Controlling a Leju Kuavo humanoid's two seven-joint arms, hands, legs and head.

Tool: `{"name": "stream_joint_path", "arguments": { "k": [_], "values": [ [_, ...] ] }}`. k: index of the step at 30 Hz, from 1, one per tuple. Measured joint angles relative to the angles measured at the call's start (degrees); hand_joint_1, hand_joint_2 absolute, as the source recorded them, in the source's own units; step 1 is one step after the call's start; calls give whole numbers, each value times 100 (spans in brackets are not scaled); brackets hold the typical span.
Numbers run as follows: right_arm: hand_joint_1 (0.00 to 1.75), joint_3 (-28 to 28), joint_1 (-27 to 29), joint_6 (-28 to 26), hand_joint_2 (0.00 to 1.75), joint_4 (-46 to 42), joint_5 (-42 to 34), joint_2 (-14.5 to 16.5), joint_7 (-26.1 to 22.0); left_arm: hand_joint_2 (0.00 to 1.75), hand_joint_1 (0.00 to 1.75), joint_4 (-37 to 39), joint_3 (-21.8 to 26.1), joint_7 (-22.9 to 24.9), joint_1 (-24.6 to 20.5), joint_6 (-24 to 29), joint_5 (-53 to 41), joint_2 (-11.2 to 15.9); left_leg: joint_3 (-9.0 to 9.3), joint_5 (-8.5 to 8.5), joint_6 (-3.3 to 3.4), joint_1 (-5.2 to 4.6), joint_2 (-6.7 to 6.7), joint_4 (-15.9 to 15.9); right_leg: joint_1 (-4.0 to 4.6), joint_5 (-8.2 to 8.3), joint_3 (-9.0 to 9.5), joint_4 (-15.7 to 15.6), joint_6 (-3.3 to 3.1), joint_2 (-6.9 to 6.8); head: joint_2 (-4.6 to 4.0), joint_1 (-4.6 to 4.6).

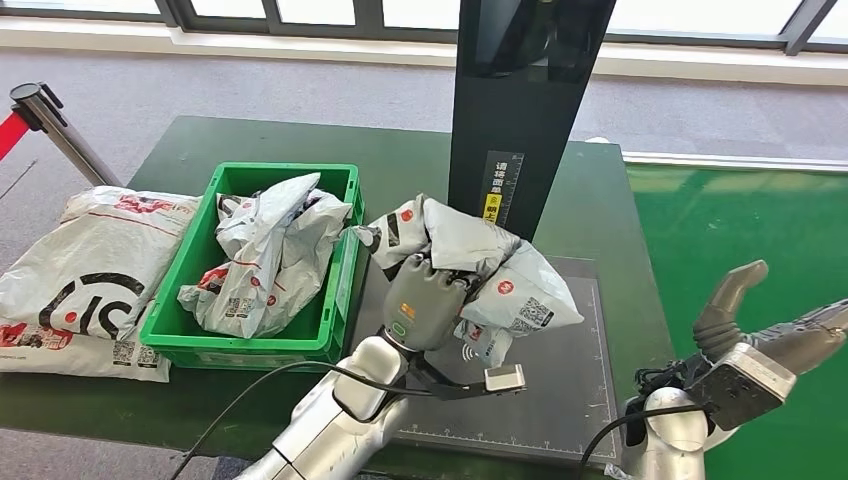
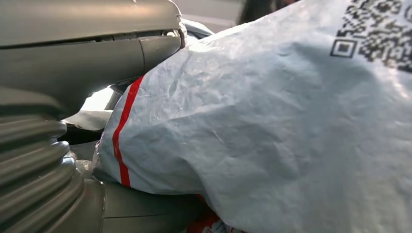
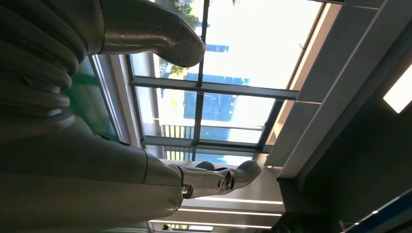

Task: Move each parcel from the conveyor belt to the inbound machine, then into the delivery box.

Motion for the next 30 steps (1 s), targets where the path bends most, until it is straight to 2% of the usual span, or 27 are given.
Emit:
{"name": "stream_joint_path", "arguments": {
  "k": [5,8,10,12,16,20,23,26,30],
  "values": [
    [0,0,-21,2,175,14,-23,0,0,175,175,-626,-31,458,0,0,-3,124,-1,0,0,0,1,0,0,0,-2,0,0,0,0,0],
    [0,0,-53,2,175,30,-34,0,0,175,175,-1004,-146,962,-21,0,-4,296,-1,0,0,0,2,0,0,0,-3,0,0,0,0,0],
    [0,0,-61,1,175,32,-41,0,0,175,175,-1221,-147,1083,-18,0,-5,407,-1,0,0,1,2,-1,1,0,-3,0,0,0,0,0],
    [0,0,-50,1,175,25,-44,0,0,175,175,-1387,58,871,30,0,5,464,-1,0,0,1,3,-1,1,0,-4,1,-1,1,0,1],
    [0,-3,2,-2,175,-20,-60,-1,0,175,175,-1549,756,357,127,0,36,496,-2,0,-1,2,5,-1,2,-1,-6,2,-1,3,0,1],
    [0,-4,76,-2,175,-79,-80,-2,0,175,175,-1485,1860,-415,205,-7,213,391,-1,0,-1,2,16,-2,1,-1,-11,2,-2,8,0,1],
    [0,-4,127,-2,175,-117,-92,-6,1,175,175,-1421,2587,-602,237,-9,273,304,-2,0,-1,2,21,-2,1,-1,-14,2,-2,13,0,0],
    [0,-4,138,-2,175,-130,-104,-7,1,175,175,-1367,2991,-705,262,-9,284,239,-4,0,-1,2,15,-2,1,-1,-11,2,-2,10,0,1],
    [0,-4,150,-2,175,-130,-164,-22,0,175,175,-1259,3824,-1172,265,-7,317,113,-4,-1,-2,1,23,-2,1,-1,-15,2,-2,13,0,1]
  ]
}}
